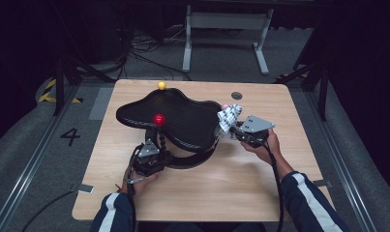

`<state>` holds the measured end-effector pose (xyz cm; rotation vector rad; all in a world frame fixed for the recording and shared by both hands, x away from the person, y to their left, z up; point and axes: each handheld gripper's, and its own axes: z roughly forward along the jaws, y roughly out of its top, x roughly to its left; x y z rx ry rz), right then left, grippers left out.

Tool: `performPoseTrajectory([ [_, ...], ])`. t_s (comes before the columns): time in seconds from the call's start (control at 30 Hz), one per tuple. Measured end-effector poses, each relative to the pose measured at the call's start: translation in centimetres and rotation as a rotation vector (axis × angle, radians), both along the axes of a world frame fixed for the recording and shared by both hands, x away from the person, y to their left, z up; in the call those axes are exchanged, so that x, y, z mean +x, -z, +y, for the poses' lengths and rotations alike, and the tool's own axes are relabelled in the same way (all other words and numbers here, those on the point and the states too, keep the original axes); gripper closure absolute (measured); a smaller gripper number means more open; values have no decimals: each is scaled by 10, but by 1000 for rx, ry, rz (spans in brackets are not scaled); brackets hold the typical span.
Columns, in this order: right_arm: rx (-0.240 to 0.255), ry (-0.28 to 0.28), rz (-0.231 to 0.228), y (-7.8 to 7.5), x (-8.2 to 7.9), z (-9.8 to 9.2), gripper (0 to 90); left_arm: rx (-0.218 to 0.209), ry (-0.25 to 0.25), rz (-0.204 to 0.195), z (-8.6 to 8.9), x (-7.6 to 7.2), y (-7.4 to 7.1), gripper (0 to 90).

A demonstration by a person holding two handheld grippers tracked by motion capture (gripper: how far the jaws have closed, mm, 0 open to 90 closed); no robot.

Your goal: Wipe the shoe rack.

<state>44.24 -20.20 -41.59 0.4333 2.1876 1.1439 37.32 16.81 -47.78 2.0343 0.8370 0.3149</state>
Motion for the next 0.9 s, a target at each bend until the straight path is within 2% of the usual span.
performPoseTrajectory([
  [0.07,-12,22,27,3,7,-2,767,1,0,0,0,0,0,741],
  [0.13,3,52,57,6,15,-4,767,-1,1,1,0,0,0,741],
  [0.17,3,52,57,6,15,-4,767,-1,1,1,0,0,0,741],
  [0.23,20,75,98,12,24,-5,765,0,1,1,0,0,0,741],
  [0.27,12,88,127,16,29,-3,764,0,1,1,0,0,0,741],
  [0.3,12,88,127,16,29,-3,764,0,1,1,0,0,0,741],
  [0.37,-19,105,157,24,35,2,762,0,1,1,0,0,0,741],
  [0.47,-22,122,188,30,40,5,762,-1,1,1,0,0,0,741],
  [0.53,-7,125,186,30,40,5,761,-3,2,1,0,0,0,741],
  [0.67,29,95,165,24,34,6,758,-1,2,2,0,0,0,741],
  [0.7,29,95,165,24,34,6,758,-1,2,2,0,0,0,741],
  [0.77,11,83,136,21,28,8,758,1,1,0,0,0,0,741],
  [0.83,12,54,122,18,22,9,759,2,-2,5,0,-1,0,740],
  [0.9,-9,30,88,13,15,10,760,3,2,-1,0,0,0,740],
])
